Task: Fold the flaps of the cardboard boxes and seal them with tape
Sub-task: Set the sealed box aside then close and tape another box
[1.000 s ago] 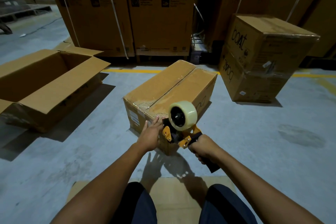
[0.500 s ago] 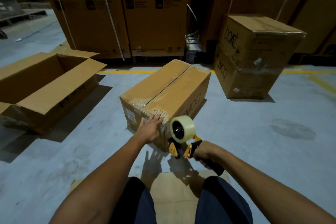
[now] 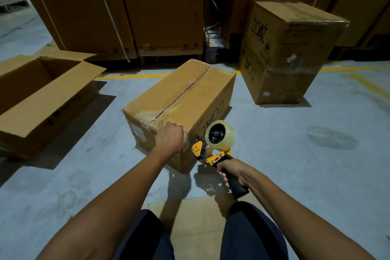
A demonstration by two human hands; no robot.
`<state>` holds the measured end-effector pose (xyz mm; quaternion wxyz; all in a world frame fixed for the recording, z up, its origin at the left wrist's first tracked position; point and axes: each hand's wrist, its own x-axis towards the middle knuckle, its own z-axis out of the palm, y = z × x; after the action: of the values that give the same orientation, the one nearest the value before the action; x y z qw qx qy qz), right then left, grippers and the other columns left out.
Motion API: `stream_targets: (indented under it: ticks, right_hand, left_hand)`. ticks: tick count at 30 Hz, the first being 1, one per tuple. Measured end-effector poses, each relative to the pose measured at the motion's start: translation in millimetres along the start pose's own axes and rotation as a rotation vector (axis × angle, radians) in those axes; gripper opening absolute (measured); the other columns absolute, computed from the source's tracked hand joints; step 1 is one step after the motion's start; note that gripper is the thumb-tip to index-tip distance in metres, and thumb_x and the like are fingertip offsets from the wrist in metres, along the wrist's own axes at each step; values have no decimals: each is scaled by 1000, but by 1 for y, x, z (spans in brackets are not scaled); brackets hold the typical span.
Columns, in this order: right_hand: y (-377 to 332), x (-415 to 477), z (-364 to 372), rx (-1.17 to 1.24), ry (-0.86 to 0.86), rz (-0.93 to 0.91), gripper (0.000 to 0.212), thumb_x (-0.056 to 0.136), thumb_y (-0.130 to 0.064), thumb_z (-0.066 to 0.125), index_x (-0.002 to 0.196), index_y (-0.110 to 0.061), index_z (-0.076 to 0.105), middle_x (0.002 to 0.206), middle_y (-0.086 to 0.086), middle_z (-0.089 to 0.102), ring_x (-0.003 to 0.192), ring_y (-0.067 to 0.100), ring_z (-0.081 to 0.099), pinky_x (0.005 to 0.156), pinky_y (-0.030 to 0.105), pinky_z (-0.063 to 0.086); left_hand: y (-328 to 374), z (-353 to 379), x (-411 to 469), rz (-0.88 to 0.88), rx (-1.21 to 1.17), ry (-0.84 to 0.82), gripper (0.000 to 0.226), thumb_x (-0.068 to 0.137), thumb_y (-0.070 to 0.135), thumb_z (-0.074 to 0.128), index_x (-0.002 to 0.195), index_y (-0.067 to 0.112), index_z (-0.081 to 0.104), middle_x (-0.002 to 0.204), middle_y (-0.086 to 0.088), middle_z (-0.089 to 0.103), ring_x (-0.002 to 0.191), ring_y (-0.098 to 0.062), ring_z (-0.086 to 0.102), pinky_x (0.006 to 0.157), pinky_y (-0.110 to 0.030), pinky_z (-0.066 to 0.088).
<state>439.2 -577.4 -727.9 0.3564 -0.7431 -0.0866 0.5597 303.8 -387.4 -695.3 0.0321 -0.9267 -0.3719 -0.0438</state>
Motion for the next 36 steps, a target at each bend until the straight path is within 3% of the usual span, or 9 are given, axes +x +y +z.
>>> stream_targets:
  ticks: [4, 9, 12, 19, 25, 28, 31, 33, 36]
  right_hand:
    - [3, 18, -13, 91, 3, 8, 34, 89, -6, 54, 57, -11, 46, 51, 4, 41, 39, 16, 39, 43, 22, 38]
    - [2, 50, -41, 257, 34, 27, 32, 92, -8, 55, 60, -9, 51, 51, 4, 45, 39, 16, 41, 42, 23, 40]
    - [-3, 74, -60, 376, 69, 22, 32, 93, -11, 54, 61, -9, 51, 47, 3, 44, 37, 16, 42, 40, 22, 39]
    - [-8, 143, -102, 634, 170, 1, 30, 95, -8, 46, 65, -10, 47, 43, 2, 43, 34, 15, 43, 37, 20, 38]
    - [4, 187, -97, 699, 131, 101, 27, 92, -11, 49, 65, -9, 49, 53, 4, 48, 42, 17, 47, 45, 22, 44]
    - [6, 196, -92, 653, 153, 119, 25, 94, -10, 54, 70, -5, 53, 54, 8, 50, 42, 20, 49, 44, 24, 44]
    - [9, 197, -90, 518, 270, 115, 13, 90, -7, 68, 93, 4, 61, 67, 15, 60, 49, 26, 55, 52, 35, 52]
    - [9, 198, -90, 415, 425, 89, 28, 85, -12, 77, 104, 6, 66, 82, 15, 69, 67, 30, 66, 70, 45, 61]
    - [-7, 178, -76, -29, 657, 111, 56, 83, -48, 68, 117, -4, 62, 124, 16, 60, 108, 38, 57, 86, 47, 48]
  left_hand:
    - [10, 17, 25, 139, -127, -48, 36, 100, 37, 43, 121, 12, 56, 123, -11, 57, 116, -27, 51, 104, -43, 42]
    - [15, 19, 67, 155, -271, -158, 57, 102, 40, 46, 150, 12, 35, 160, -13, 29, 148, -29, 24, 122, -46, 20]
    - [19, 30, 80, 79, -409, -98, 62, 100, 38, 51, 154, 15, 31, 163, -8, 24, 151, -26, 18, 123, -46, 13]
    - [14, 57, 85, 86, -346, -10, 63, 101, 36, 48, 157, 19, 26, 165, -4, 19, 152, -22, 14, 123, -46, 11]
    - [12, 60, 85, 95, -357, 9, 63, 102, 36, 47, 158, 21, 22, 165, -3, 16, 153, -21, 12, 123, -46, 11]
    - [12, 60, 86, 91, -362, 2, 63, 102, 37, 46, 158, 22, 22, 165, -2, 16, 153, -20, 11, 123, -45, 10]
    - [13, 59, 85, 93, -376, 3, 63, 102, 37, 47, 158, 22, 23, 165, -2, 16, 153, -20, 12, 122, -44, 10]
    - [13, 58, 85, 87, -384, 3, 63, 101, 37, 47, 158, 22, 23, 165, -2, 17, 153, -20, 12, 122, -43, 9]
    - [14, 55, 84, 76, -376, -17, 64, 101, 39, 46, 158, 22, 23, 165, -1, 16, 153, -18, 11, 122, -42, 8]
